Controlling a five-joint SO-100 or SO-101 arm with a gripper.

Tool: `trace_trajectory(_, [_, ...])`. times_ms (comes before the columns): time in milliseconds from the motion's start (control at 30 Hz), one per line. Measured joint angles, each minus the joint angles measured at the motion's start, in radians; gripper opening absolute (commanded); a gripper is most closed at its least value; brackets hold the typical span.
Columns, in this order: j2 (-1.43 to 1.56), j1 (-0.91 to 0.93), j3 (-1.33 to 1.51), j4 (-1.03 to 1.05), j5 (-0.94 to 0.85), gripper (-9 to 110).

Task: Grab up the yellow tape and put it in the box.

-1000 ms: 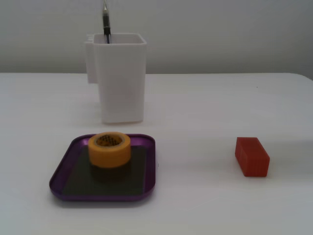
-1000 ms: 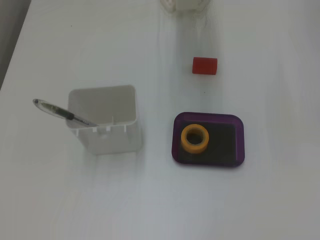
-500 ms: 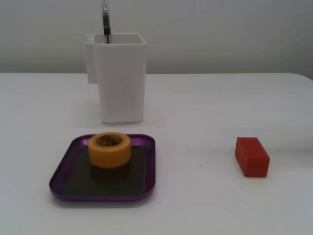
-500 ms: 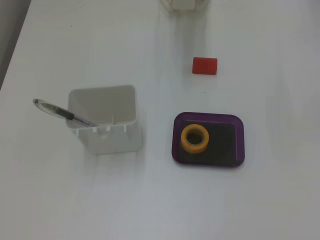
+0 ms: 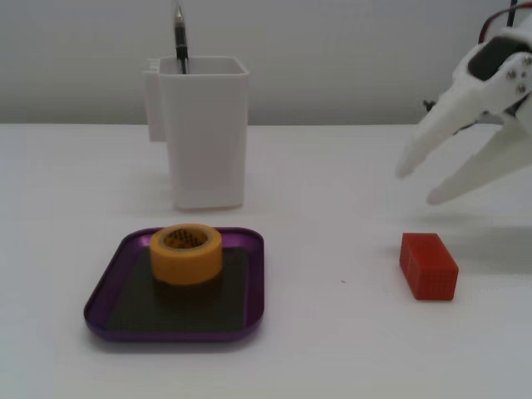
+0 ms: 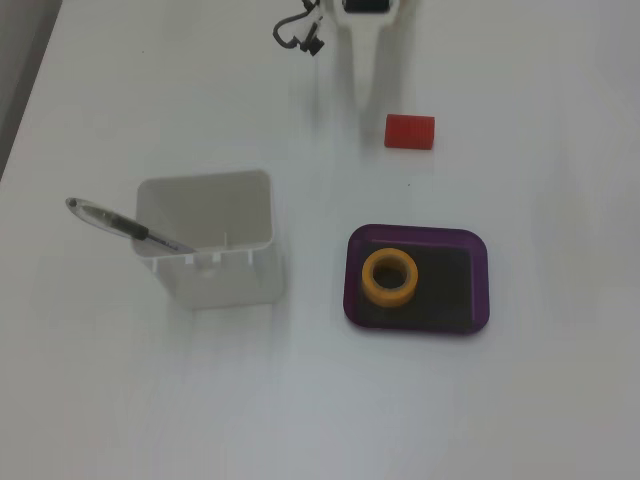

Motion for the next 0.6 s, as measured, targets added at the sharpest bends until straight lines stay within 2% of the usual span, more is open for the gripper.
trace_trajectory(467, [0.0,-0.002,0.15,-0.003,0.0,10])
trace_trajectory(600, [0.0,-0.002,0.158,-0.003,0.0,-1])
